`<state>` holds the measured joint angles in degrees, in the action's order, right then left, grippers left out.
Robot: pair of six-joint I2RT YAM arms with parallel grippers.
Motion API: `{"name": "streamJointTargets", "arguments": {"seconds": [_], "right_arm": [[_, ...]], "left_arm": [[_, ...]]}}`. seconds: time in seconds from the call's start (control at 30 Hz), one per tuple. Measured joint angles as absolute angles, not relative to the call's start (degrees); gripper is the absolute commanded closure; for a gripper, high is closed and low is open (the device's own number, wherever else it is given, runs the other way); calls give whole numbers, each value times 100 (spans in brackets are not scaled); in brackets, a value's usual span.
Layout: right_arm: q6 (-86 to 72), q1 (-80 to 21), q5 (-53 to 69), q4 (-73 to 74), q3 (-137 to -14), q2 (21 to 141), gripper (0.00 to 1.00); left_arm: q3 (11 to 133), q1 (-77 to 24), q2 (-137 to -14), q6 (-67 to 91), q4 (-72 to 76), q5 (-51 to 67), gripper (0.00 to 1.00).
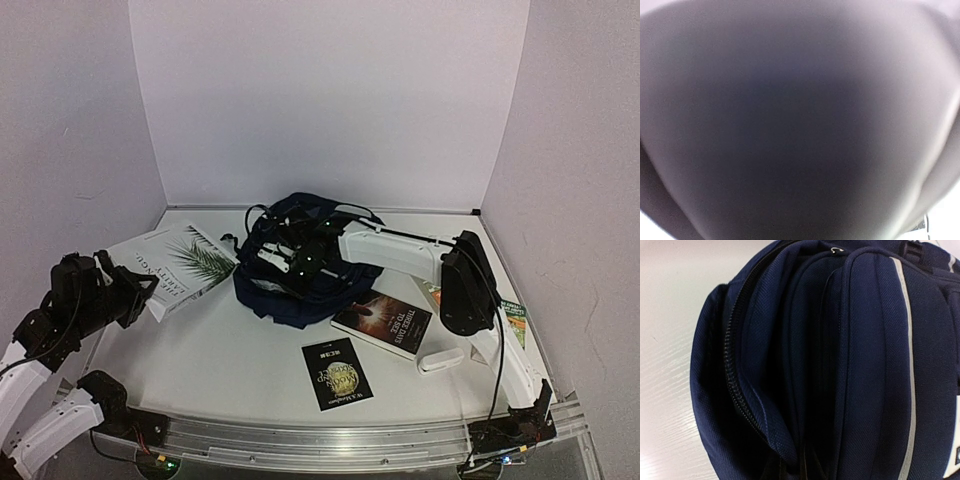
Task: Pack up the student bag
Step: Place the book in the student bag.
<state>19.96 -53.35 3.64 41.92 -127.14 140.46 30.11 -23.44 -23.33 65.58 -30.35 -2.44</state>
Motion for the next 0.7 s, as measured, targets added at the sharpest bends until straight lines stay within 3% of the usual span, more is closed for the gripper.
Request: {"name": "streamJointTargets", "arguments": {"seconds": [0.7], "right_arm": [[1220,-4870,-30,3996,-14176,13838,100]], "left_arm": [[1901,-2344,-1054,6766,-2208,1552,100]]}}
